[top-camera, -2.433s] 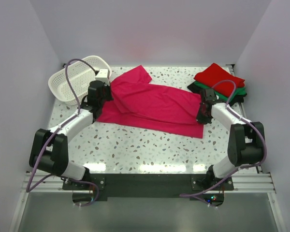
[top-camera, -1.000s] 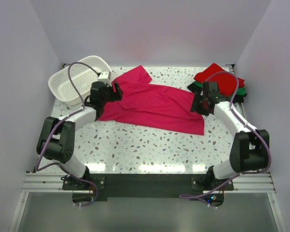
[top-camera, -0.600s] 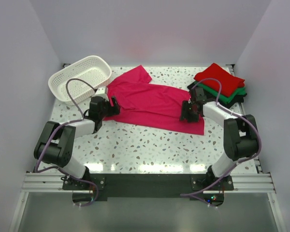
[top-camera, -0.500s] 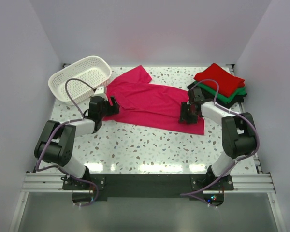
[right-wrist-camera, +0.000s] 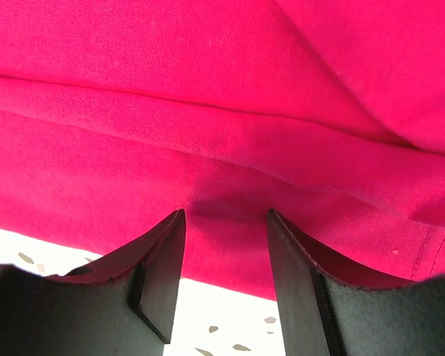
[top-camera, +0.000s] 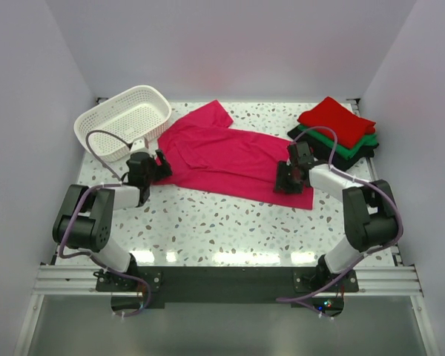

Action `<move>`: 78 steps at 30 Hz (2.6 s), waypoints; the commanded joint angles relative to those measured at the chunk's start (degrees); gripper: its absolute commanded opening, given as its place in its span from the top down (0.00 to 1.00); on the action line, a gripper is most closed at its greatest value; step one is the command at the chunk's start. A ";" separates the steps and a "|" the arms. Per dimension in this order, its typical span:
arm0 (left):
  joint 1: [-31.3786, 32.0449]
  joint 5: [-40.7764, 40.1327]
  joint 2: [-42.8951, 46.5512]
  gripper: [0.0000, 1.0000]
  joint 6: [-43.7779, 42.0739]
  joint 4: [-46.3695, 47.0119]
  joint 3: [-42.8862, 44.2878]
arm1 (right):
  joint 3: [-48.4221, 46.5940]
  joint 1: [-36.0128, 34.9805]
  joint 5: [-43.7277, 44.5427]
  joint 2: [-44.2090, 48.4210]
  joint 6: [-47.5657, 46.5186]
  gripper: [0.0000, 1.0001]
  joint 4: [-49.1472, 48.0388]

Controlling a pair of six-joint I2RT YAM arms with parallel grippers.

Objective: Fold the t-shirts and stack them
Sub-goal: Fold the tshirt

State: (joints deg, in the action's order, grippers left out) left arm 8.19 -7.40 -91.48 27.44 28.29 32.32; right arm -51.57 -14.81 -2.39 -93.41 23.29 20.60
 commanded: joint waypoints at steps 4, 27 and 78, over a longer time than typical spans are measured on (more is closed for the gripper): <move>-2.12 -0.51 -1.68 0.14 2.35 2.91 1.08 | 7.18 -0.48 2.22 1.82 1.58 0.48 5.24; 3.86 4.67 7.22 0.14 5.78 9.06 -5.33 | 1.04 -0.93 4.40 9.64 0.09 0.47 10.59; -0.90 14.70 1.91 0.12 4.82 15.13 -2.70 | 1.49 0.92 13.12 8.41 3.08 0.46 18.16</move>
State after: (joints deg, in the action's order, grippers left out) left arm 5.02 8.21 -94.37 35.48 42.50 29.34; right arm -47.62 -13.82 8.49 -87.13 27.38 37.98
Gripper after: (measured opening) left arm 0.875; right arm 0.546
